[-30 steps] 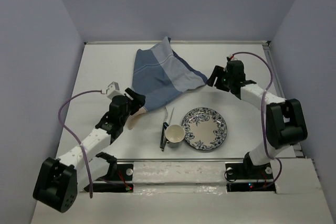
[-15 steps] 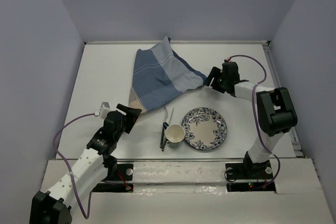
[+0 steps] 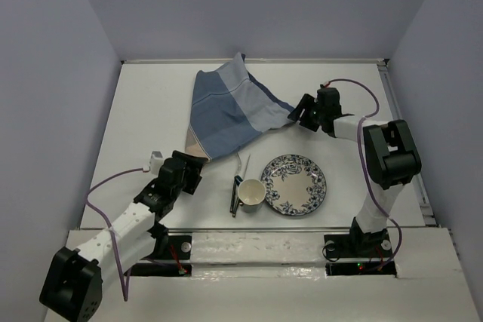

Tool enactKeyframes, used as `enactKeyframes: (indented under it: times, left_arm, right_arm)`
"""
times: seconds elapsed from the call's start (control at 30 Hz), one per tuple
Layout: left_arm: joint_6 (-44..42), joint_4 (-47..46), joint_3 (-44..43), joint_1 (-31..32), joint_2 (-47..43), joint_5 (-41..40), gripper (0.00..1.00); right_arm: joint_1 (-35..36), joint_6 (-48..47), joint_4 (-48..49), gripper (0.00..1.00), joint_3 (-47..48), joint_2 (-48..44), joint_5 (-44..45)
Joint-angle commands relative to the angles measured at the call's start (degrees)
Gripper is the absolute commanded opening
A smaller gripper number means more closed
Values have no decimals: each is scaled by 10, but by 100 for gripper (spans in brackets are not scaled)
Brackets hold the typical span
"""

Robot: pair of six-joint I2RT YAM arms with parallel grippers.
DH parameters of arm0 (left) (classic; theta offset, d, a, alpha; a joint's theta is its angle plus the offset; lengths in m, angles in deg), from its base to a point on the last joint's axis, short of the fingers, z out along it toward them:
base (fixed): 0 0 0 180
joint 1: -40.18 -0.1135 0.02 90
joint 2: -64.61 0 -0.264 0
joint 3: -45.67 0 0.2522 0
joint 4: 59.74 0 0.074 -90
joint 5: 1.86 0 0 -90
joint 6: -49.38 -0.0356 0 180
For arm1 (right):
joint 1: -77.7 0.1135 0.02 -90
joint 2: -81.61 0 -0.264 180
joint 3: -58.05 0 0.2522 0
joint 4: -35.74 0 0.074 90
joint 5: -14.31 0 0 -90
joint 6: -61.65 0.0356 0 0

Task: Set the dinner table for one person

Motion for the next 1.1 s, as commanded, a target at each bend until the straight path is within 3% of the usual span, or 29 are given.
enactKeyframes:
  times: [0.0, 0.37, 0.77, 0.9, 1.0, 1.07]
  left_arm:
    - [40, -62, -1, 12, 43, -36, 81]
    - [45, -66, -5, 13, 75, -128, 73]
    - [41, -99, -15, 13, 124, -154, 70]
    - [40, -118, -15, 12, 142, -164, 61]
    - [37, -133, -16, 12, 150, -169, 39]
    - [27, -139, -15, 12, 148, -181, 34]
  right_arm:
    - [5, 30, 75, 65, -9, -1, -37]
    - [5, 50, 110, 63, -21, 19, -70]
    - [5, 98, 158, 62, -52, 29, -89]
    - [5, 143, 198, 58, -51, 46, -125]
    - [10, 158, 209, 52, -54, 51, -119]
    - [10, 161, 218, 43, -63, 46, -99]
